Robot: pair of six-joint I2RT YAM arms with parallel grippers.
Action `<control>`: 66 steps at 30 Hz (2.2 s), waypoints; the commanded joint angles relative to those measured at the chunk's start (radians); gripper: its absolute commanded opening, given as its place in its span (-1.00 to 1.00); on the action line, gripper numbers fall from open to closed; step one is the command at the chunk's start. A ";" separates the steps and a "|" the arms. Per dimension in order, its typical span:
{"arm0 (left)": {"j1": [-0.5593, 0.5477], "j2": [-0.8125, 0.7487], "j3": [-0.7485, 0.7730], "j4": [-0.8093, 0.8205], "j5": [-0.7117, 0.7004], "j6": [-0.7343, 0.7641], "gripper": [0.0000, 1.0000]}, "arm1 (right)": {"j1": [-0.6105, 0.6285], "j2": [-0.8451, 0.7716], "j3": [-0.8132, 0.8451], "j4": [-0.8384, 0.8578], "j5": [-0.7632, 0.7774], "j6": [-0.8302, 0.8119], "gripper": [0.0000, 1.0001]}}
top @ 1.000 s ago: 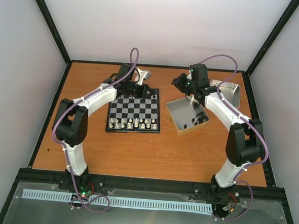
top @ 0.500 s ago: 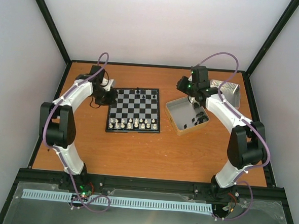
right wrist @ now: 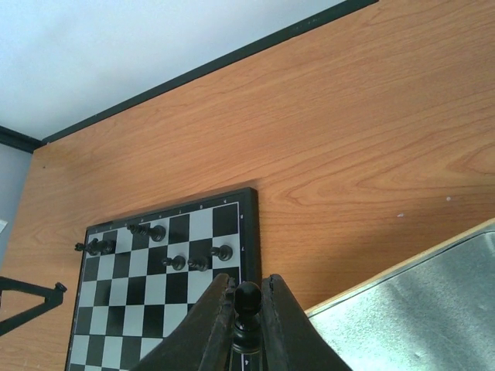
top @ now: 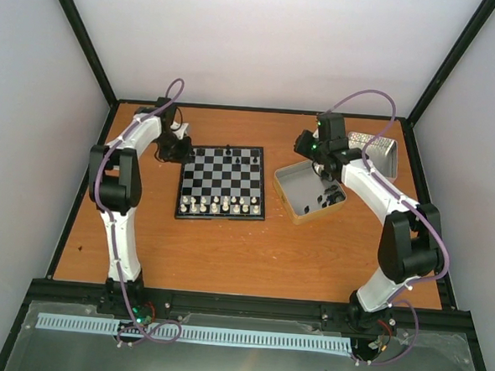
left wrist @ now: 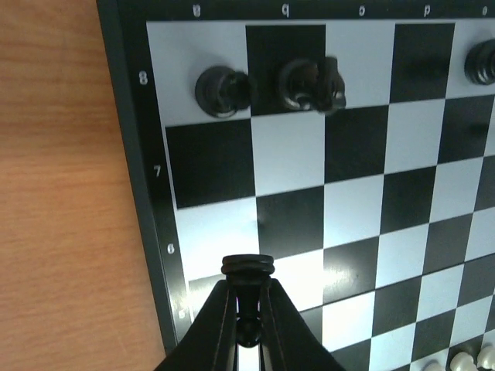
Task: Set up the chess pieces on the board
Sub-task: Place the chess piece on the chessboard.
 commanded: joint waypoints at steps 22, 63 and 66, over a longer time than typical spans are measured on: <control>0.013 0.157 0.171 -0.063 0.037 -0.016 -0.86 | 0.006 -0.002 0.009 0.020 0.036 -0.039 -0.75; 0.013 0.178 0.189 -0.001 -0.013 -0.068 -0.69 | 0.006 -0.007 0.000 0.024 0.021 -0.042 -0.74; 0.012 0.173 0.189 -0.004 -0.020 -0.068 -0.67 | 0.006 -0.008 -0.004 0.027 0.021 -0.043 -0.74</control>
